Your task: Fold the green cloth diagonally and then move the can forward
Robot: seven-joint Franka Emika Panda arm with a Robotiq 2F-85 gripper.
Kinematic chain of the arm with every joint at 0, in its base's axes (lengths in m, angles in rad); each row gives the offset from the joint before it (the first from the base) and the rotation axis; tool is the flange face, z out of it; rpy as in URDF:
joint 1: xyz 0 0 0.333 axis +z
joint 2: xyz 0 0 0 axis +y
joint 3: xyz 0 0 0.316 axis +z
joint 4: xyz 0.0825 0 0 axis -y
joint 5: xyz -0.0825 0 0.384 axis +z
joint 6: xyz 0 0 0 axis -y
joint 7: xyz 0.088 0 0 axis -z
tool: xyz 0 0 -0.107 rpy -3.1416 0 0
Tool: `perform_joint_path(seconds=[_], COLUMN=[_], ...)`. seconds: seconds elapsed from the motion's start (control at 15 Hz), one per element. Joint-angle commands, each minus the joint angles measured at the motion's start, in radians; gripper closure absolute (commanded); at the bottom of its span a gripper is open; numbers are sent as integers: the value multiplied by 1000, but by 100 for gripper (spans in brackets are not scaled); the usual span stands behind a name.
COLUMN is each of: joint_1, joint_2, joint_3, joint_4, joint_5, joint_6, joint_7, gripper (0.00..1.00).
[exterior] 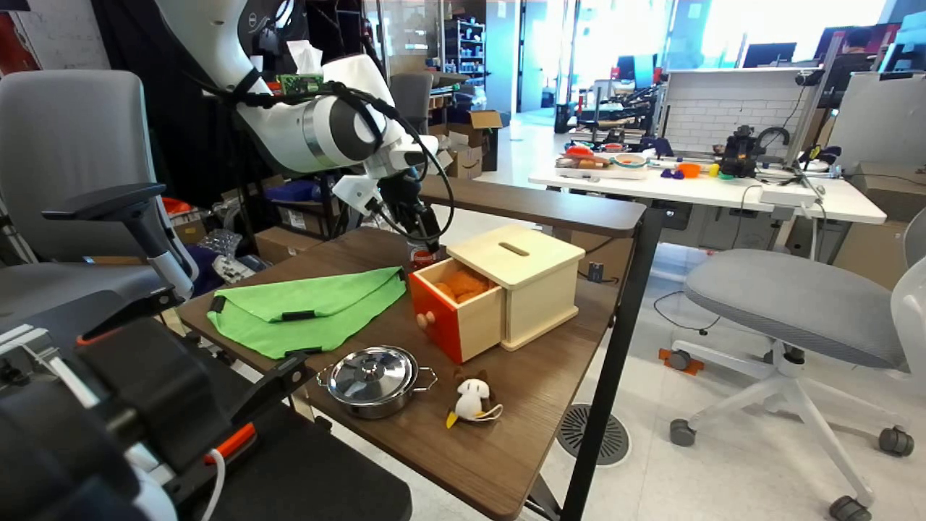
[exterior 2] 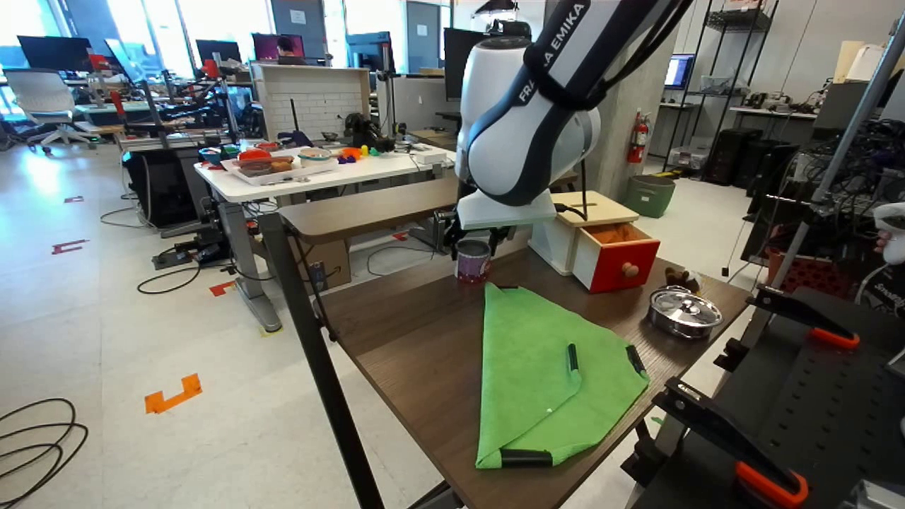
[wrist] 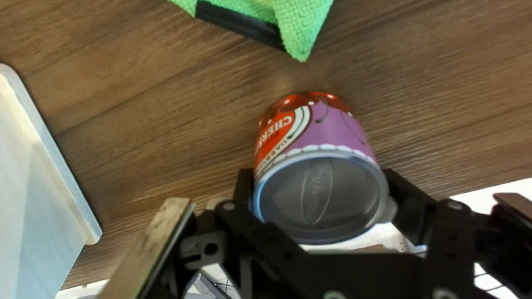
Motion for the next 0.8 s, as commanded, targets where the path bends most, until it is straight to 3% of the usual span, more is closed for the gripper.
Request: perform_joint_path(seconds=[0.0,0.73], joint_1=[-5,137], joint_2=[-49,-298], joint_3=[30,56], joint_4=[-49,-376], joint_5=[44,4], joint_6=[3,40], joint_7=[-66,-124], gripper=[51,51])
